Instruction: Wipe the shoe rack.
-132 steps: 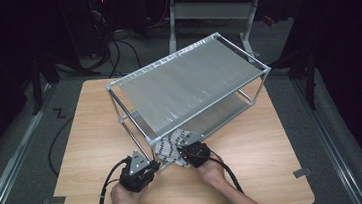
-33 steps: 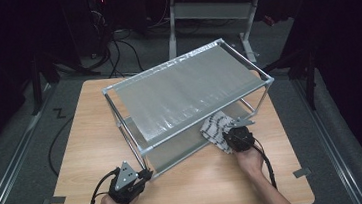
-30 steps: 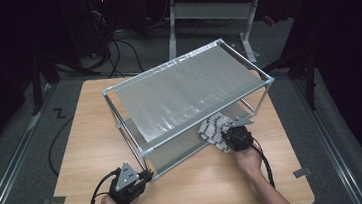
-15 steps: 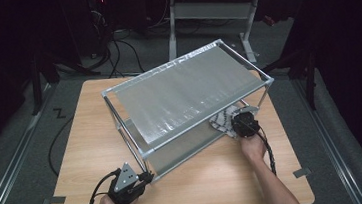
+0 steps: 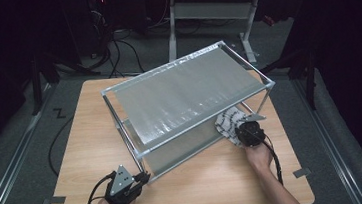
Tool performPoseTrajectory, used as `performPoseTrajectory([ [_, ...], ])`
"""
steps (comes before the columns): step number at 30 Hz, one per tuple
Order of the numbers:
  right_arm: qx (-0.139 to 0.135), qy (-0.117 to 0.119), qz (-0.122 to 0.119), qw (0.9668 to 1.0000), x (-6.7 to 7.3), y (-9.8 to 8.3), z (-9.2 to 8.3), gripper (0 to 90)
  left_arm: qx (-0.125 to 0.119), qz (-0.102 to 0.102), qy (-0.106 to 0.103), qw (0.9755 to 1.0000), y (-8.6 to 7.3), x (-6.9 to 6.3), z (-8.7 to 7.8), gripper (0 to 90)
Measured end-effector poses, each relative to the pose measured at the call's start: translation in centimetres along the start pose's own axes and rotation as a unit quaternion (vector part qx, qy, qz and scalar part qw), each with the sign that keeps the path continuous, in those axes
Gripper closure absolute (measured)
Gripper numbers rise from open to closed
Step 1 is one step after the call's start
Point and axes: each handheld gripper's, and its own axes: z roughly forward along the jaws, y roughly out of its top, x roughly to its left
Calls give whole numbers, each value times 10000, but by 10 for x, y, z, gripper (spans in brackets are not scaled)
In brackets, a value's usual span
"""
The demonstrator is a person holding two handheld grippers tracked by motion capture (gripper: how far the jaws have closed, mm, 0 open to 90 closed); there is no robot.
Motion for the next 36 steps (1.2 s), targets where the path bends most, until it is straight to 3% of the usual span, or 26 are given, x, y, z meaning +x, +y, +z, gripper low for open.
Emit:
performPoseTrajectory([
  [5, -78, -191, 89, 9997, -12, 7, -1, 862, 27, 9, -11, 10000, 1, 0, 0, 814],
  [12, -5, -552, 494, 9973, -38, 20, 3, 862, 30, 33, -53, 10000, 1, 2, 1, 814],
  [17, 107, -624, 633, 9960, -43, 21, 10, 863, 36, 45, -72, 10000, 2, 2, 2, 814],
  [22, 79, -345, 410, 9985, -28, 20, 11, 863, 6, 45, -81, 10000, 2, 2, 3, 814],
  [26, -15, 46, 18, 10000, -4, 16, 7, 863, -10, 39, -82, 10000, 3, 1, 6, 814],
  [30, -69, 405, -287, 9987, 20, 13, 2, 863, -8, 41, -78, 10000, 4, 1, 8, 814],
  [33, -86, 386, -454, 9982, 28, 16, 1, 863, 0, 52, -77, 10000, 5, 1, 8, 814],
  [36, -21, 264, -201, 9994, 16, 22, 6, 863, -1, 50, -67, 10000, 5, 0, 9, 814],
])
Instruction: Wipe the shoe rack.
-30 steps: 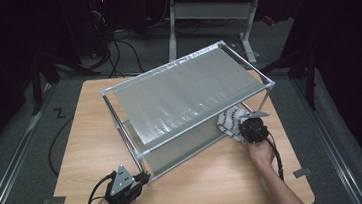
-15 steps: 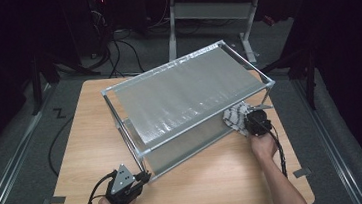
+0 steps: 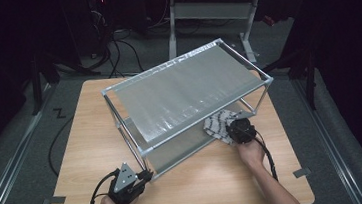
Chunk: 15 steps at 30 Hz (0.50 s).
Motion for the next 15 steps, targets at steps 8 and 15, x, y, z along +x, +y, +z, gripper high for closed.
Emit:
performPoseTrajectory([
  [8, 103, -341, 624, 9974, -36, 6, 7, 863, -15, -19, 16, 10000, -1, 0, 0, 814],
  [15, 28, 142, 46, 9999, 0, 3, 2, 863, -14, -17, -2, 10000, -1, 0, 0, 814],
])
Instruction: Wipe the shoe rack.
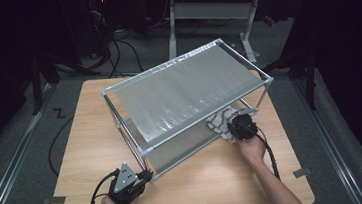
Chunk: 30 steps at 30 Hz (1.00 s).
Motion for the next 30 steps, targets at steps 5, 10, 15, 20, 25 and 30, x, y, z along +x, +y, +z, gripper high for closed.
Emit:
performPoseTrajectory([
  [5, -122, 521, -360, 9979, 34, -9, -8, 862, 18, 1, -6, 10000, 1, 1, 1, 814],
  [10, -120, 870, -692, 9937, 58, -15, -13, 863, 27, -16, 17, 10000, 2, 3, 2, 814],
  [15, -92, 991, -896, 9910, 74, -18, -15, 863, 51, -5, 9, 10000, 6, 6, 8, 814],
  [20, -50, 1027, -800, 9915, 75, -13, -9, 863, 119, 116, 19, 9999, 13, 10, 17, 810],
  [25, -15, 1103, -887, 9899, 85, -5, -7, 863, 136, 152, -28, 9998, 18, 12, 25, 811],
  [30, -35, 1236, -908, 9882, 95, -4, -6, 863, 129, 149, -20, 9998, 21, 13, 29, 812],
])
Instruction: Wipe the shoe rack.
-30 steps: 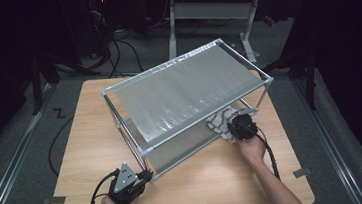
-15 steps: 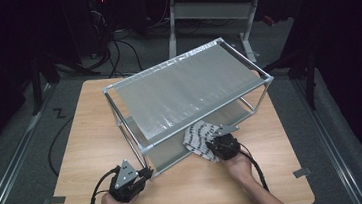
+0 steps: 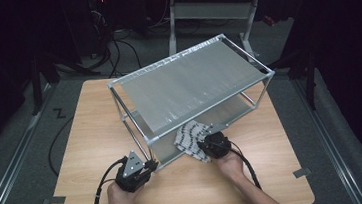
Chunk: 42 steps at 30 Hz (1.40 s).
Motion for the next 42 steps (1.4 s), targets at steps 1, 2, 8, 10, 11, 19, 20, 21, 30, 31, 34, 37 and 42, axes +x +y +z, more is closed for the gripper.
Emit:
performPoseTrajectory([
  [1, -6, 24, -44, 10000, 1, 0, 1, 863, -3, -5, 2, 10000, 0, 0, 0, 812],
  [2, 5, 62, 0, 10000, 2, 1, 1, 863, 1, 3, 6, 10000, 1, 0, 1, 812],
  [8, 97, 319, -294, 9990, 27, 8, 6, 863, 28, -64, 57, 10000, 3, 2, 4, 812],
  [10, 108, 384, -382, 9985, 33, 10, 8, 863, 24, -64, 66, 10000, 4, 2, 5, 812],
  [11, 90, 431, -360, 9984, 35, 10, 9, 863, 16, -64, 66, 10000, 4, 2, 5, 812],
  [19, 2, 672, -552, 9962, 54, 16, 16, 862, -4, -77, 79, 9999, 4, 2, 6, 812],
  [20, -6, 680, -591, 9959, 56, 16, 16, 862, -4, -77, 79, 9999, 4, 2, 6, 812],
  [21, -7, 661, -655, 9957, 57, 17, 16, 862, -5, -83, 82, 9999, 4, 2, 6, 812],
  [30, 81, -33, -142, 9999, 8, 12, 8, 863, 29, -91, 60, 9999, 3, 3, 4, 813],
  [31, 93, -137, -35, 9999, -2, 10, 6, 863, 18, -101, 59, 9999, 3, 3, 4, 813],
  [34, 82, -373, 317, 9988, -28, 4, 1, 863, 0, -104, 73, 9999, 2, 3, 4, 813],
  [37, 66, -566, 567, 9968, -47, -2, -5, 863, -4, -99, 79, 9999, 2, 3, 4, 812],
  [42, 41, -858, 747, 9935, -71, -9, -22, 863, -32, -98, 88, 9999, 1, 3, 3, 812],
])
